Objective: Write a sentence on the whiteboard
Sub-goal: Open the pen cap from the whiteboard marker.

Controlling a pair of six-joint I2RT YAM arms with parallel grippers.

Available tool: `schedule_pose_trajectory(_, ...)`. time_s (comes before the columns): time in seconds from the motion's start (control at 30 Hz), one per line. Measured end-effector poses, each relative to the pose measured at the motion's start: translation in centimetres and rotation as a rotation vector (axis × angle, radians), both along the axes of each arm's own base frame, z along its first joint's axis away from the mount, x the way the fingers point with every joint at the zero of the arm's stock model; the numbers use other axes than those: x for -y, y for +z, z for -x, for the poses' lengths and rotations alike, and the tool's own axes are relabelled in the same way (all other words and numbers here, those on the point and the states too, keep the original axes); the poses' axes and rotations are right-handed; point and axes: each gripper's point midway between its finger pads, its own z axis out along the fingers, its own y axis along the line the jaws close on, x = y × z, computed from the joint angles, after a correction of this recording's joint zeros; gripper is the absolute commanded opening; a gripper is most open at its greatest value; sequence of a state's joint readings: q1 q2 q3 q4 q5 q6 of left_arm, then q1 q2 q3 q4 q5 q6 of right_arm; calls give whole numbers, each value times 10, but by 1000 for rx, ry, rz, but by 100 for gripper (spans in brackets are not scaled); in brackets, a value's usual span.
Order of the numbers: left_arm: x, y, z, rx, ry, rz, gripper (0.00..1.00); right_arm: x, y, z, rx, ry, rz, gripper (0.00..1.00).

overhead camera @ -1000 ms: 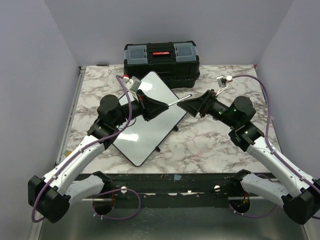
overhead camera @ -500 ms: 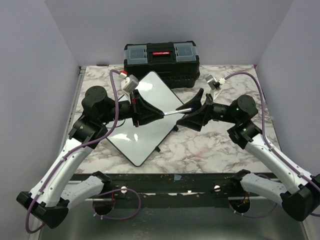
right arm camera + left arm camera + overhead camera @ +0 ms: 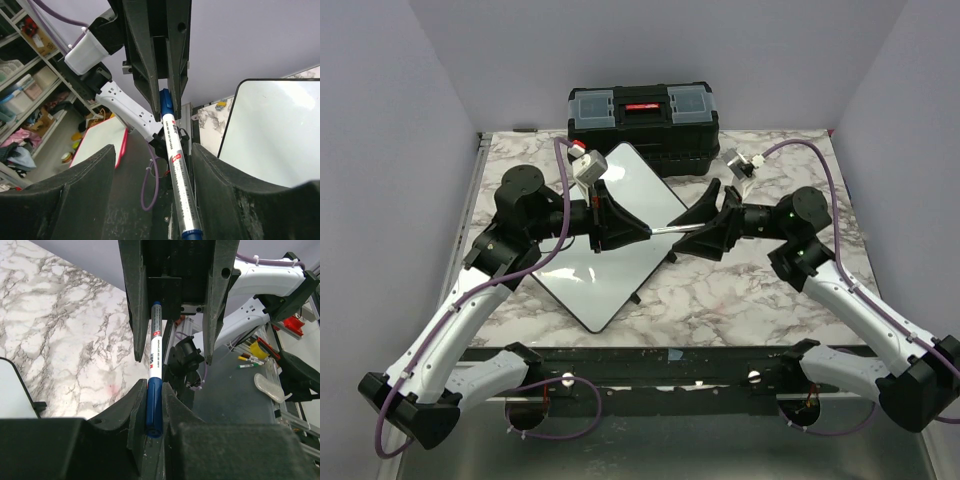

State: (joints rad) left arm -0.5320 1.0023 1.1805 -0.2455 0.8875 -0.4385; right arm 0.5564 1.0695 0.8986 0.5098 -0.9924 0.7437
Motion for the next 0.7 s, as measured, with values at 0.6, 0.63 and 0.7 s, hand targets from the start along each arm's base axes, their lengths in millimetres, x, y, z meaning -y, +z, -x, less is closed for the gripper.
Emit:
schedule_pose_trajectory(0.6,2,-11,-7,-12,7,6,0,-10,1,-14,-35,18,-14,52)
schedule_pose_trajectory(0.63,2,-11,-7,-11,8,7,0,-9,1,-15,-35,18,-13,52)
schedule_pose_trajectory(0.7,2,-11,-8,-11,8,8,0,-10,0,-15,-37,19,-11,52)
